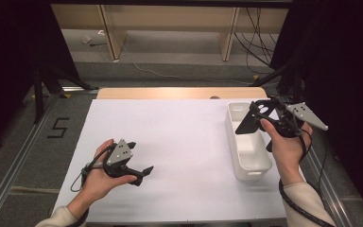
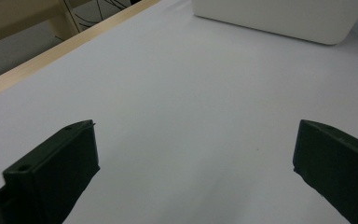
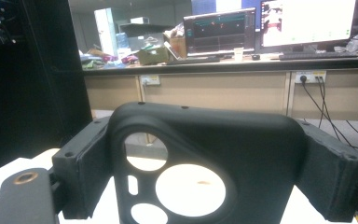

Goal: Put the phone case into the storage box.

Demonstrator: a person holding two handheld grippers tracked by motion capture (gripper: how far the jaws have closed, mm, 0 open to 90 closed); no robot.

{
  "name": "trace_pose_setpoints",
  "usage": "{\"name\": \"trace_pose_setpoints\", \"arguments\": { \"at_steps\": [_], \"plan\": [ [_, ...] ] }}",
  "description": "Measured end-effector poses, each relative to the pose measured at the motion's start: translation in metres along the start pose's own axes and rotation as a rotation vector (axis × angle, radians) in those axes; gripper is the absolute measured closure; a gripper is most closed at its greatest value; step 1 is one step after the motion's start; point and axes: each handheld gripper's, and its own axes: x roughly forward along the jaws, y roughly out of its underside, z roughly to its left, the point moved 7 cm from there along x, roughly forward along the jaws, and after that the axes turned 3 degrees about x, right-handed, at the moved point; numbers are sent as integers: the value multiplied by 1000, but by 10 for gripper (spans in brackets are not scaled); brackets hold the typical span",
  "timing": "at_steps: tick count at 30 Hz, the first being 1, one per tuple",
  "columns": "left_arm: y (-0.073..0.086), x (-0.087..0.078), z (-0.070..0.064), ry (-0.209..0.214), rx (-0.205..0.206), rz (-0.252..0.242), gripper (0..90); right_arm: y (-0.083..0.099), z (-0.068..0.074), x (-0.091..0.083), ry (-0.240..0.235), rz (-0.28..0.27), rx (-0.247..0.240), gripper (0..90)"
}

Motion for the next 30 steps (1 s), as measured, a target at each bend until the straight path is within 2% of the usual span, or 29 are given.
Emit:
{"name": "trace_pose_setpoints", "arguments": {
  "at_steps": [26,30],
  "plan": [
    [0,0,1,4,-4,-3,0,8,-3,8,11,27,-24,155],
    [0,0,0,4,-5,-3,0,11,-5,8,17,47,-31,155]
  ]
}}
